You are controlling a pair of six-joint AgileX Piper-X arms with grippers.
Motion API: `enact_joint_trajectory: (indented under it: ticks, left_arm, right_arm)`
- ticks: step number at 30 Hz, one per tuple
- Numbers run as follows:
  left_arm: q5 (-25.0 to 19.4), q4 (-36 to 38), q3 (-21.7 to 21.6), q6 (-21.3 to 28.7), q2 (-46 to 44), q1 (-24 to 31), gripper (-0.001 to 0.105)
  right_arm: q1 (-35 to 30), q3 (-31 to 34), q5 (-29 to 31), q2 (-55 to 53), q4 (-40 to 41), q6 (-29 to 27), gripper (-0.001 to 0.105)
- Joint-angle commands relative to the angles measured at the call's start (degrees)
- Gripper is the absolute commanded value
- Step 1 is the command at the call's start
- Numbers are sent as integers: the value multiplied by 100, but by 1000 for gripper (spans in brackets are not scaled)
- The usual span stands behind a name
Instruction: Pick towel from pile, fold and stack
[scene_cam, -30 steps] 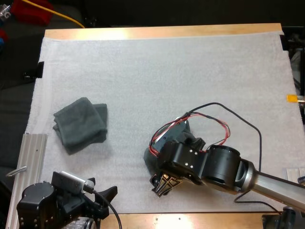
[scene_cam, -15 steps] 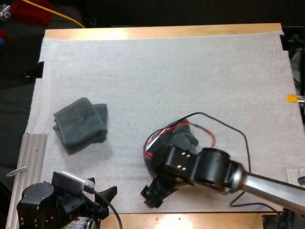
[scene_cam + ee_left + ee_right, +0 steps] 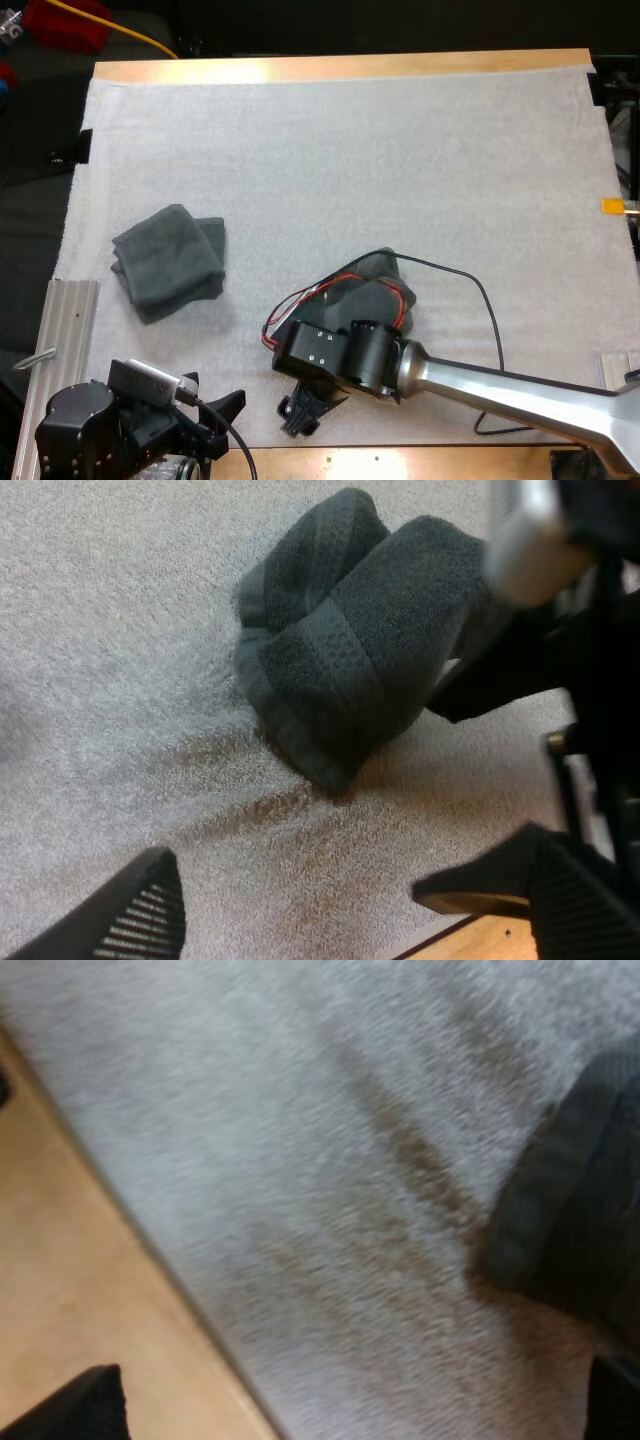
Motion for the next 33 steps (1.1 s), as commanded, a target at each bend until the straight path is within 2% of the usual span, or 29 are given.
enact_joint_trajectory:
  ticks: [1,8,15,18,21,28,31,33]
  left_arm:
    - [-21,-27,-43,0,2,-24,69]
    - [-74,-27,-43,5,2,-24,69]
    - [-74,-27,-43,107,2,-24,69]
    - [-62,-27,-43,107,2,-24,69]
    - [-62,-27,-43,107,2,-24,69]
    - [-34,-27,-43,107,2,-24,69]
    - [19,-27,-43,107,2,-24,69]
    - [21,-27,-43,107,2,-24,69]
  right_arm:
    - [5,181,190,16,-64,-45,85]
    - [5,1199,509,25,-1224,-8,85]
    - [-45,1353,749,129,-2067,-8,85]
    - [-150,1353,697,332,-2106,181,85]
    - [-285,1353,336,516,-2106,424,85]
    - [-471,1353,188,715,-2106,519,84]
    - [-590,1353,28,819,-2106,675,75]
    - [-655,1353,3,844,-2077,746,63]
